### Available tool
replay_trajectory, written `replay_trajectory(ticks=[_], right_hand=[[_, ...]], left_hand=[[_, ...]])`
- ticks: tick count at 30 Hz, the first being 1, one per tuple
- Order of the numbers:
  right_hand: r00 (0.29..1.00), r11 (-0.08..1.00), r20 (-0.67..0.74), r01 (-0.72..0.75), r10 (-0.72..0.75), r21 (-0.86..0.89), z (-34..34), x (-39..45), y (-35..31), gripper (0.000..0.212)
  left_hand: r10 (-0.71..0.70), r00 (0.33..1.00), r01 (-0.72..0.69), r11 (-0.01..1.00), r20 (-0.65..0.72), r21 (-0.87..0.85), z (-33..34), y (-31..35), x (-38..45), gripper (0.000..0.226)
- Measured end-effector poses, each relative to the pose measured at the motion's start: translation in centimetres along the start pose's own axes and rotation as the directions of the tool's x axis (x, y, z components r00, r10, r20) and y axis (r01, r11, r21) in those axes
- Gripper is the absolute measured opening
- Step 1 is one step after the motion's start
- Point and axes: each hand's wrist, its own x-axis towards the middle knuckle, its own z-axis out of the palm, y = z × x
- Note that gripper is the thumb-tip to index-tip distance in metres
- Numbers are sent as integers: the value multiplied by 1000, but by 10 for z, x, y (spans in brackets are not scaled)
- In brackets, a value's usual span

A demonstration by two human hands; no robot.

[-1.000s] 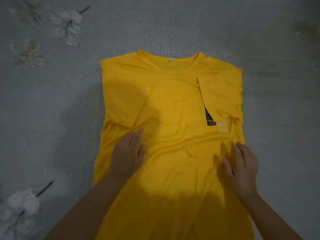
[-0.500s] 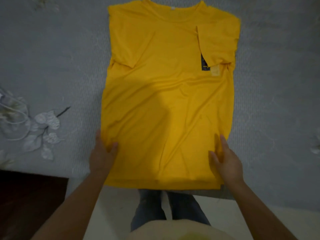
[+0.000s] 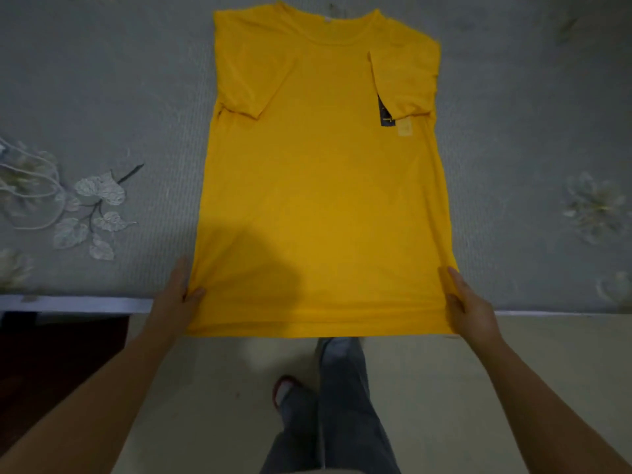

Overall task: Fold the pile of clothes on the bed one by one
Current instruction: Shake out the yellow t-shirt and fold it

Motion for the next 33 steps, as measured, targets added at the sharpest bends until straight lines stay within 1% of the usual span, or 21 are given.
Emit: replay_trajectory(ticks=[3,5,7,9,14,17,21,27,29,31,33], right_hand=[[1000,999,-21,-13,12,-42,13,-31,10,51],[998,999,-49,-43,42,-13,19,-49,11,49],[993,997,-102,-56,61,45,22,-61,5,47],[979,995,-196,-38,55,90,19,-61,-9,46],[913,969,-405,48,56,242,-14,-11,-65,50],[883,958,-469,104,34,266,-40,31,-95,51],[878,962,-478,119,13,244,-65,91,-115,51],[906,958,-417,60,65,279,-84,190,-126,55],[917,958,-391,40,78,285,-85,216,-129,57],[928,954,-357,8,104,298,-83,237,-129,57],[928,942,-335,-47,164,331,-81,255,-129,57]], left_hand=[[0,1000,-1,1000,-6,-7,4,-7,-22,61],[39,999,-39,999,-16,-11,5,-10,-35,59],[70,995,-71,997,-76,-13,2,-10,-43,57],[101,983,-104,994,-152,-13,-4,-4,-44,55],[254,926,-268,963,-278,-12,-20,46,-16,52],[322,883,-337,941,-342,18,-30,83,17,50],[328,859,-351,936,-392,16,-40,132,68,50],[264,878,-301,953,-399,-32,-46,179,157,50],[240,894,-272,962,-380,-33,-47,190,183,51],[180,910,-212,976,-372,-46,-46,196,205,53],[123,916,-166,982,-381,-84,-46,201,220,54]])
